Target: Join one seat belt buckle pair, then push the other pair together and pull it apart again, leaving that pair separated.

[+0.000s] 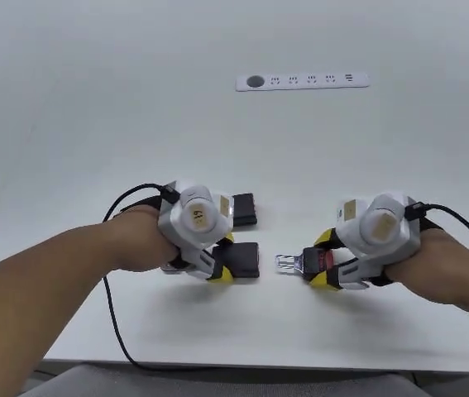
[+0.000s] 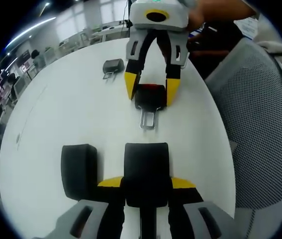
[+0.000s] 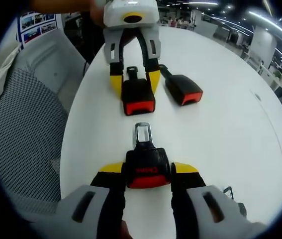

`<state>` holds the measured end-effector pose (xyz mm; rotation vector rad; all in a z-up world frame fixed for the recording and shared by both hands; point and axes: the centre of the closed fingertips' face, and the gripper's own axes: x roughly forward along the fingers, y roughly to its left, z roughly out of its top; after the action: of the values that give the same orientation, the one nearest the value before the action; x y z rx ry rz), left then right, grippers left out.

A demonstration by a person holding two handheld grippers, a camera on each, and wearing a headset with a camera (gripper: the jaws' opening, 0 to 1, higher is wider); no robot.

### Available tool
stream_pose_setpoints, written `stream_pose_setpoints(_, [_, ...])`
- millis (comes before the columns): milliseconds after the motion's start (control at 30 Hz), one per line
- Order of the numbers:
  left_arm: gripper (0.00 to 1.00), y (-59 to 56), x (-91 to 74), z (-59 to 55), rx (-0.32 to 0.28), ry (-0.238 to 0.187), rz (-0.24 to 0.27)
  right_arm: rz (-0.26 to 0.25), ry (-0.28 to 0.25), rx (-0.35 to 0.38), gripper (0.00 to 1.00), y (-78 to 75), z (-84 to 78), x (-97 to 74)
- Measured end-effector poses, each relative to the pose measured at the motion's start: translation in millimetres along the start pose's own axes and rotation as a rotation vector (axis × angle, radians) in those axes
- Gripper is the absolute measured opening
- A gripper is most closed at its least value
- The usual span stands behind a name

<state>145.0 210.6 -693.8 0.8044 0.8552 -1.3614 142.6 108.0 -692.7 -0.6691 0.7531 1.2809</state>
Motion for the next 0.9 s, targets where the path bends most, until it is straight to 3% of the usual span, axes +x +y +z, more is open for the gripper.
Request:
stream_pose_setpoints(333, [0.33,-0.1,0.4,-0.2,0.001,0.017,0.000,-0.020,0.013,-0.047,0.35,1.2,15.7,10.8])
stream_pose_setpoints(533, [0.33,-2.0,0.9,1.1,-0.004,0.026,0.004,-0.020,0.020,-0.049,0.35,2.0,17.6,12.0])
stream_pose_setpoints(667, [0.33,-1.9,1.0,0.9,0.001,0.034,0.003,-0.039,0.029,-0.088,0.35,3.3,19.5,11.5])
stream_pose_setpoints(900, [0.33,-1.5,1.5,0.9,0.002,0.036,0.003,-0.021,-0.015,-0.054,0.35,4.0,25.8,15.0])
